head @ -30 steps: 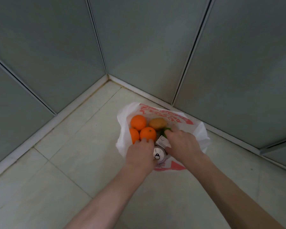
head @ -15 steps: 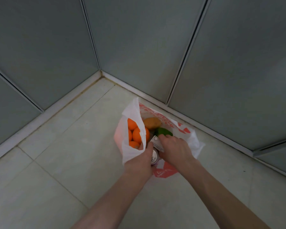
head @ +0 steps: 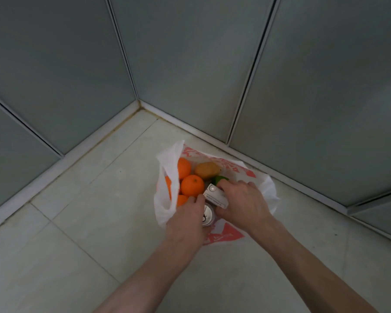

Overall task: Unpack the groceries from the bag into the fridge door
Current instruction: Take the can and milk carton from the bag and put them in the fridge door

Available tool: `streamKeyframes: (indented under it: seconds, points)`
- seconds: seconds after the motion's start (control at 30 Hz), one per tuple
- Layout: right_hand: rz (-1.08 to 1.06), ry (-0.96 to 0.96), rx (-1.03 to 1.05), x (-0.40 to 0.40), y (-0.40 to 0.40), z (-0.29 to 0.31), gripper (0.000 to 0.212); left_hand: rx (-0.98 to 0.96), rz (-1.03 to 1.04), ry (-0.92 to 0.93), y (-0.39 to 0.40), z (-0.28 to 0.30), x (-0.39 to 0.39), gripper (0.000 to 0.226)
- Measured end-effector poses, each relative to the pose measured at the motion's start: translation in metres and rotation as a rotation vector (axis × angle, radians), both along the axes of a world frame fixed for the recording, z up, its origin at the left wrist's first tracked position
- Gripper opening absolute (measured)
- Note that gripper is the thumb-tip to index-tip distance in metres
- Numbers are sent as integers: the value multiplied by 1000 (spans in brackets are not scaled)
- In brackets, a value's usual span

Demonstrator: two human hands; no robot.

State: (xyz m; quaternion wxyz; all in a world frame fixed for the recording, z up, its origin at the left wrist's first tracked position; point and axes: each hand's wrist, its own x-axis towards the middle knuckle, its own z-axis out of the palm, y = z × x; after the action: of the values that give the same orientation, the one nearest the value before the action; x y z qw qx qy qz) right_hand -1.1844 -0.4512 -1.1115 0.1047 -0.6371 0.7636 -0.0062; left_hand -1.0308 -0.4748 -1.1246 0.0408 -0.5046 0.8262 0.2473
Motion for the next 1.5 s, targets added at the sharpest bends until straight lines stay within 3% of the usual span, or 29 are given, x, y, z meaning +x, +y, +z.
streamKeyframes:
  seconds: [0.1, 0.3, 0.37, 0.5, 0.7, 0.8, 0.93, 1.13, 1.37, 1.5]
  points:
    - [8, -2, -62, -3, 0, 17, 38, -119, -9, 2, -5, 13, 0, 54]
    - [7, -30, -115, -2, -1, 47, 70, -41, 26, 135, -19, 54, 1, 60]
    - [-5, -69, -112, -1, 0, 61, 70, -23, 44, 159, -22, 69, 3, 57]
    - [-63, -182, -137, -1, 10, 109, 48, -24, 85, 249, -20, 108, 12, 46]
    - [-128, -301, -194, -1, 29, 222, 48, -41, 122, 329, 6, 198, 30, 42]
    - [-129, -323, -187, 2, 37, 305, 55, -48, 207, 389, 25, 268, 42, 42]
    - [-128, -310, -154, 9, 49, 433, 43, -11, 284, 444, 48, 385, 63, 52]
    - [-102, -345, -137, 30, 64, 612, 45, -46, 355, 523, 59, 571, 100, 55]
    - [52, -313, -214, 69, 82, 763, 42, -181, 497, 691, 74, 739, 151, 56]
    - [111, -397, -273, 93, 90, 834, 43, -262, 537, 761, 84, 814, 183, 58]
